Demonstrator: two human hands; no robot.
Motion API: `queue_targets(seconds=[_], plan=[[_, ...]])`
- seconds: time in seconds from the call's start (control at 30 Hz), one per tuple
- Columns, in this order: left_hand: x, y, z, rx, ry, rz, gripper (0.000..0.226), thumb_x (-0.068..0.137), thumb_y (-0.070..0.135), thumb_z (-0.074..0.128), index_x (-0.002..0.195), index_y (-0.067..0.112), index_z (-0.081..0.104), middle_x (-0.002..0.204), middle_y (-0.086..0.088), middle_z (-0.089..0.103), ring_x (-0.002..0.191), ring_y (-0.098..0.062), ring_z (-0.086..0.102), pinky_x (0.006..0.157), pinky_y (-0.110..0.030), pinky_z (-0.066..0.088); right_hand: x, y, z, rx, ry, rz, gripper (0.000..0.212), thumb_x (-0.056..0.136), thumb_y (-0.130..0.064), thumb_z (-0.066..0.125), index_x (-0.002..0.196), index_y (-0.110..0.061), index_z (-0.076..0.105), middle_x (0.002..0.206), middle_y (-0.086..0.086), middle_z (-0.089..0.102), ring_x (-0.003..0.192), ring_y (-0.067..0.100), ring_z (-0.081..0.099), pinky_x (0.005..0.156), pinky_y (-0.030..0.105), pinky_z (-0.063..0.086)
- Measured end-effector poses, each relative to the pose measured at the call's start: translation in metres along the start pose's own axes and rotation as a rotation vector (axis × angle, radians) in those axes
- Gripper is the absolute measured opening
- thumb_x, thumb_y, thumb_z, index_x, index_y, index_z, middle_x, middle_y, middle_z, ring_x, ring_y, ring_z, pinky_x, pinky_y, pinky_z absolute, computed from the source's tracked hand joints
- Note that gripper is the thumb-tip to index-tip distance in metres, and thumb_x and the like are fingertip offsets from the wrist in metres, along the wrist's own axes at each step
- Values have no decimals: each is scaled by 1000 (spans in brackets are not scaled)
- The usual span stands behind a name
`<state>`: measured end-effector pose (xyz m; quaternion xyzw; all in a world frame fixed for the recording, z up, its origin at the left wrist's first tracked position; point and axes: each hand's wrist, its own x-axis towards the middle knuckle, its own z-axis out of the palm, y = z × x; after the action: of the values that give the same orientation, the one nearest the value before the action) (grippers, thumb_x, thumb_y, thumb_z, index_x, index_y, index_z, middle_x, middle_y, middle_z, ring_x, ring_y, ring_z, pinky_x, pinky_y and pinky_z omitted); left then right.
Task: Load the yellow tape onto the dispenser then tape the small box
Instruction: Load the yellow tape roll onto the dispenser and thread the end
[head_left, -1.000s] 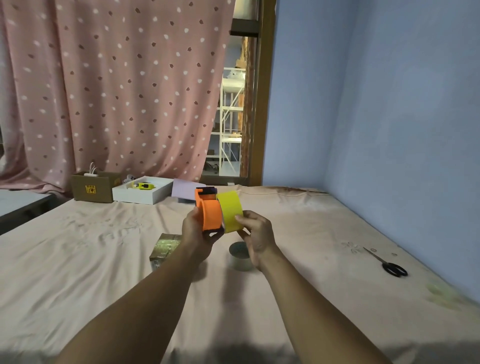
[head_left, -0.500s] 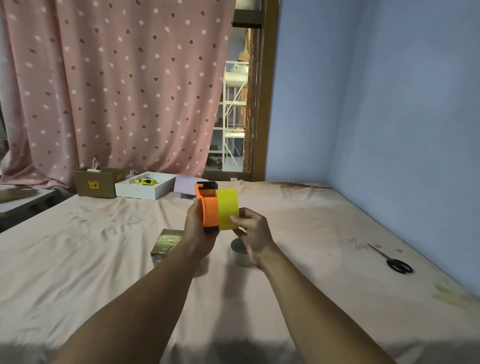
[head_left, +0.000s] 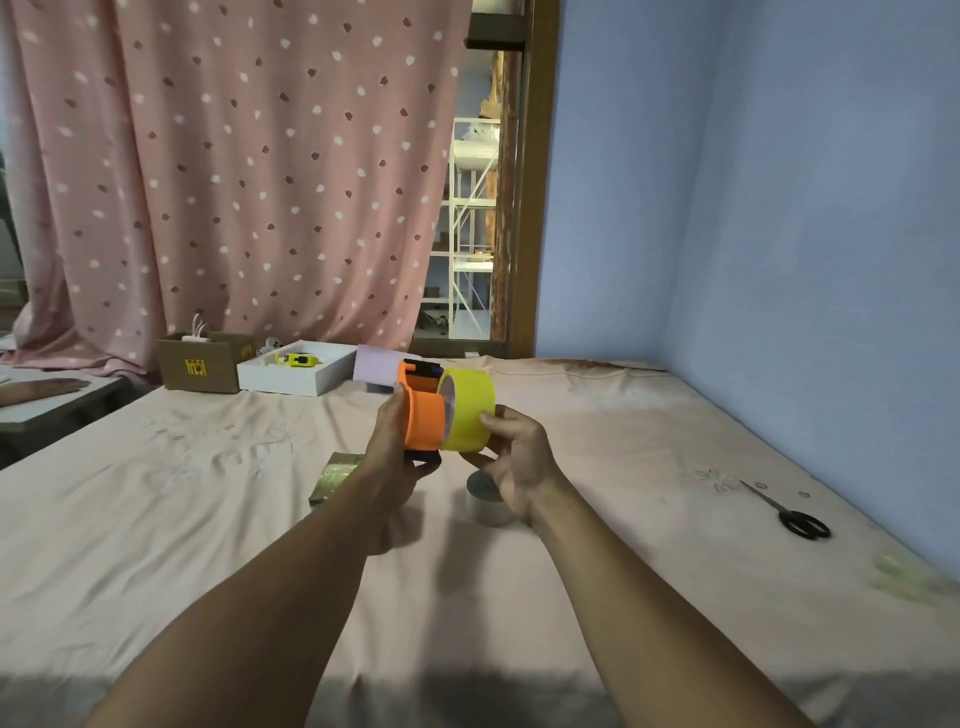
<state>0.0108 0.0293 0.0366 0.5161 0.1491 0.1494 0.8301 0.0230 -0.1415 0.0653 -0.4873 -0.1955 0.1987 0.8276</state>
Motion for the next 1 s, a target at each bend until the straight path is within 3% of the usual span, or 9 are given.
queue_targets(seconds=[0.13, 0.23, 0.33, 0.43, 0.53, 0.7, 0.77, 0.9, 1.0], plan=[[-2, -1, -1, -123, -57, -78, 64, 90, 73, 50, 105, 13, 70, 94, -16, 68, 80, -27, 60, 79, -43, 52, 2, -4, 2, -21, -14, -19, 29, 73, -19, 64, 98, -7, 72, 99, 15, 70, 98, 29, 64, 96, 49, 51], [-4, -6, 7, -193, -106, -42, 60, 95, 67, 48, 118, 15, 69, 111, -20, 72, 99, -36, 67, 86, -49, 56, 3, -1, 3, -162, 27, -46, 21, 72, -21, 67, 88, -12, 75, 94, 11, 72, 100, 30, 64, 99, 50, 50], [-3, -7, 10, -166, -112, -6, 66, 96, 71, 42, 129, 19, 66, 108, -15, 77, 99, -34, 71, 84, -48, 58, 1, 1, 2, -278, 37, -46, 18, 74, -24, 67, 86, -14, 75, 98, 11, 72, 104, 31, 63, 96, 48, 51], [1, -5, 9, -120, -69, 17, 66, 93, 75, 40, 123, 23, 67, 110, -13, 75, 99, -33, 69, 92, -50, 54, 0, -1, 1, -358, 18, -50, 14, 83, -21, 66, 92, -13, 73, 103, 13, 71, 106, 32, 63, 96, 47, 50], [1, -3, 9, -100, -69, -12, 75, 89, 81, 37, 131, 25, 64, 122, -14, 73, 107, -33, 68, 93, -49, 53, 0, -1, 8, -451, 27, -36, 34, 77, -29, 64, 106, -11, 71, 114, 14, 70, 112, 34, 61, 99, 51, 50], [1, 2, 1, -79, -95, 38, 75, 94, 76, 35, 142, 23, 57, 137, -17, 65, 122, -39, 62, 93, -47, 53, 3, 3, 11, -272, 45, 16, 15, 92, -13, 58, 98, -11, 71, 105, 13, 70, 108, 34, 63, 103, 55, 46], [-2, 5, -3, -30, -72, 9, 77, 91, 79, 35, 140, 24, 57, 134, -17, 65, 114, -38, 63, 87, -43, 51, 3, 3, 11, -183, 30, 41, 17, 94, -7, 54, 100, -7, 70, 101, 16, 67, 103, 33, 62, 104, 57, 45], [-2, 6, -13, 99, -39, -23, 89, 84, 86, 39, 141, 19, 53, 122, -22, 66, 71, -27, 66, 71, -38, 49, 2, 7, 14, -150, 0, 39, 20, 96, -7, 53, 107, -6, 69, 103, 15, 68, 103, 31, 62, 103, 56, 47], [-5, 6, -20, 47, -61, -26, 87, 85, 83, 44, 141, 18, 54, 122, -20, 68, 82, -27, 67, 75, -40, 49, -1, 12, 21, -168, -29, 36, 20, 96, -5, 52, 103, -10, 71, 97, 8, 72, 103, 28, 63, 104, 52, 47]])
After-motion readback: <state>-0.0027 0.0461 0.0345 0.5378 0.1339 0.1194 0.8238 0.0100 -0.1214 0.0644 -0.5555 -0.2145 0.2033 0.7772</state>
